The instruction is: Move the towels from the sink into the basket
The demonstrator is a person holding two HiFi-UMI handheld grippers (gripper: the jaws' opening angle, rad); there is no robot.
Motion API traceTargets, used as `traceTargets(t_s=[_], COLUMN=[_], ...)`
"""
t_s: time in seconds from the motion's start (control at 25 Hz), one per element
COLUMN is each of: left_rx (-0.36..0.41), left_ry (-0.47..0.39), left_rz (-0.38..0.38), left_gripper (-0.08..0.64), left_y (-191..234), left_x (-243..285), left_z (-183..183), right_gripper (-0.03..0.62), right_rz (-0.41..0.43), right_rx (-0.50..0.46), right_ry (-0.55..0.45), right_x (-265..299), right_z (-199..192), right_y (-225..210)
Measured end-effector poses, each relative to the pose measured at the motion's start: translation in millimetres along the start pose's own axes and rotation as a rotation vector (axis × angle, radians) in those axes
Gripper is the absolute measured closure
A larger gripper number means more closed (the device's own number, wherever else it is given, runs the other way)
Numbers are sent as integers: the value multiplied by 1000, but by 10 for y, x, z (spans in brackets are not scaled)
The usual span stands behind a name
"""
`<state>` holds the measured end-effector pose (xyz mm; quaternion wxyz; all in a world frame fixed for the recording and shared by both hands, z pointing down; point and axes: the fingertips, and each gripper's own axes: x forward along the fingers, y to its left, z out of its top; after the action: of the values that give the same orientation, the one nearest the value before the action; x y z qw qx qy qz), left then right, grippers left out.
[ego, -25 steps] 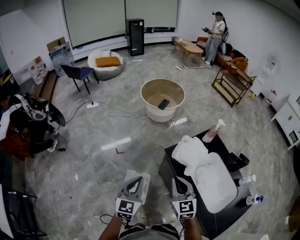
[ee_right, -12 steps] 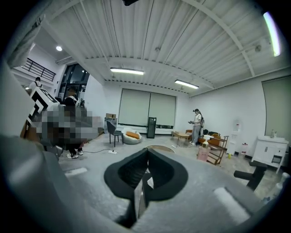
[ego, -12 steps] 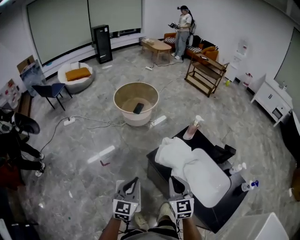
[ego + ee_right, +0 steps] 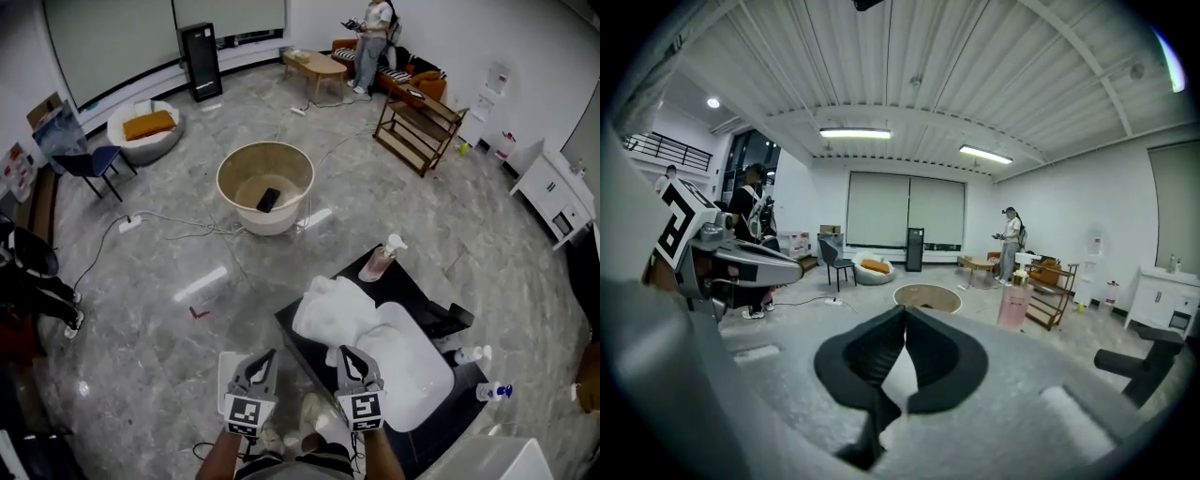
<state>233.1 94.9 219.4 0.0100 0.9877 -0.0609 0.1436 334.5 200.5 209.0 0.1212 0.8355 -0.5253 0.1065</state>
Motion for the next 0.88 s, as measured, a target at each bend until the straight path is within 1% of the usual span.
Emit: traceTargets(t_s=[0.04, 0.08, 0.12, 0.16, 0.24, 0.4, 0.48, 0.56, 0.6, 0.72, 0.76, 0.88], left_rx=[-6, -10, -12, -15, -24, -33, -40, -65, -75, -57, -58, -96], left_ry=[9, 19, 28, 37, 54, 86, 97, 108, 115, 136, 144, 164], left_rz=[4, 9, 13, 17, 23, 33, 36, 45, 49, 47, 49, 65], left_gripper=[551, 551, 551, 551, 551, 551, 551, 551, 551, 551, 551, 551], left_y=[2, 0, -4, -7, -6, -3, -5, -9, -7, 16, 19, 23], left_x=[86, 167, 243, 314, 434, 609, 693, 759, 783, 842, 861, 907], left_z=[-37, -73, -108, -143, -213, -381, -458, -495, -515, -655, -700, -795], right_gripper=[591, 577, 502, 468, 432, 322, 280, 231, 213, 178, 175, 169], right_rz=[6, 18, 35, 52, 74, 120, 141, 168, 182, 206, 209, 223], right_rx=[2, 5, 10, 16, 26, 52, 54, 52, 52, 43, 36, 10], right_ry=[10, 22, 36, 50, 78, 137, 165, 194, 209, 257, 270, 310], right_x=[69, 136, 204, 272, 399, 605, 702, 785, 820, 922, 953, 1039], right_z=[-68, -146, -225, -295, -430, -721, -872, -1008, -1072, -1259, -1325, -1524], right_y=[-54, -101, -140, -173, -230, -281, -293, -284, -274, -266, -271, -270])
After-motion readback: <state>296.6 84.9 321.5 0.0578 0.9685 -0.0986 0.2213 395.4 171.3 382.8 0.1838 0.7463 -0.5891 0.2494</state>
